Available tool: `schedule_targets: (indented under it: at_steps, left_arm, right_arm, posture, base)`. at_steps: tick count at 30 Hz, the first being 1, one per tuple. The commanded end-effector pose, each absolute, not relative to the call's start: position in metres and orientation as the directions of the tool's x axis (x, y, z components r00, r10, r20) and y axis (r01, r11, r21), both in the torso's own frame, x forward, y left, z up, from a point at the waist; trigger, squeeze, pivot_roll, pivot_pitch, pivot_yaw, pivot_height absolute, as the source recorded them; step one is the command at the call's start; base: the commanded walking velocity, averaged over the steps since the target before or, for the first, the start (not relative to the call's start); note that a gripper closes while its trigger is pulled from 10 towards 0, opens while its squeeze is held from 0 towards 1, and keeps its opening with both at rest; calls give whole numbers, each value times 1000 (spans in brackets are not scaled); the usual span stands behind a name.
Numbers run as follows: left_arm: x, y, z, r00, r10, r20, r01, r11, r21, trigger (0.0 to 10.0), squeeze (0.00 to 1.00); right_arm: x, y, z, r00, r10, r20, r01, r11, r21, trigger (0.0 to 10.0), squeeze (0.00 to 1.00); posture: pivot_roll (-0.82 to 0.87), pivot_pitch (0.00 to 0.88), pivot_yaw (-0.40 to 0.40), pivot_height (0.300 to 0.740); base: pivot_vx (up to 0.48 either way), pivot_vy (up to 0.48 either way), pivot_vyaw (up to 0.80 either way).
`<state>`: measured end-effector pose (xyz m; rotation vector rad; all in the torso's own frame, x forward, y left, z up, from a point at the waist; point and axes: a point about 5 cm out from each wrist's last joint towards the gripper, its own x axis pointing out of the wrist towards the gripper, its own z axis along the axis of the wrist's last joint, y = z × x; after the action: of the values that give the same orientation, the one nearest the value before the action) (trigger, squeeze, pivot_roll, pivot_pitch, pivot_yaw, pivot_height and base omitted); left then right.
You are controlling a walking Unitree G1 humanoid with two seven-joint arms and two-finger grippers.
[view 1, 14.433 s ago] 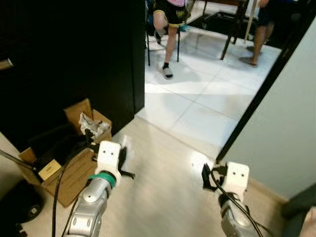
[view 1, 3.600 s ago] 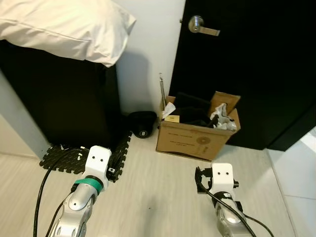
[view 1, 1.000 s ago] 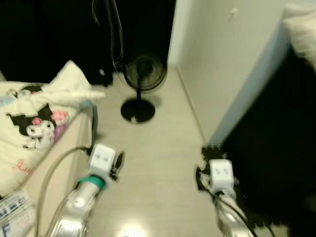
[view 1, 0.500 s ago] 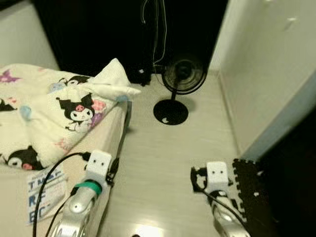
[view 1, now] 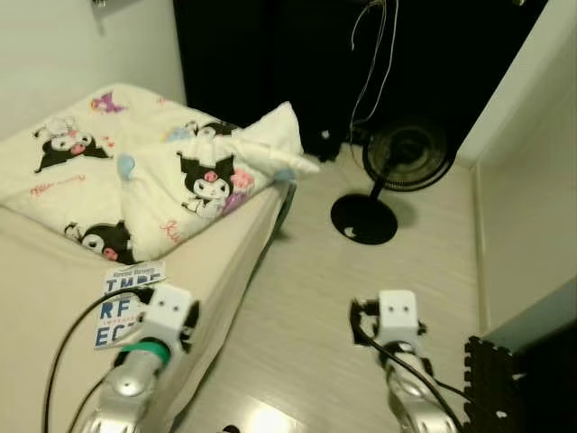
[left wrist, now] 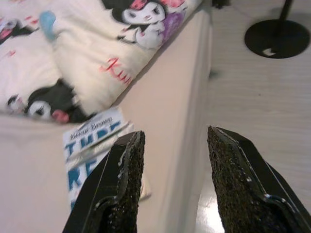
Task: Clean up the room
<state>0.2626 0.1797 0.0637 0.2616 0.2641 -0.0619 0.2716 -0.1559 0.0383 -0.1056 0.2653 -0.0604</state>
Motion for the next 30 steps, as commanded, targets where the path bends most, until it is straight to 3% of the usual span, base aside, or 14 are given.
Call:
schedule_targets:
  at_steps: [1,30]
  left_arm:
    - [262,175,61,958,-47,-282,117,965,235,10000,0]
    - [266,165,67,962,-91,-257,146,968,204,10000,0]
  right_arm:
    - [268,-161,33,954,-94,-286,64,991,-115,10000,0]
    - [267,-163,32,952,-92,-292,61,992,-112,10000,0]
  posture:
    - [149,0,3,740]
    - [142,0,-3,740]
  base:
    - [0,0,800]
    - [0,0,800]
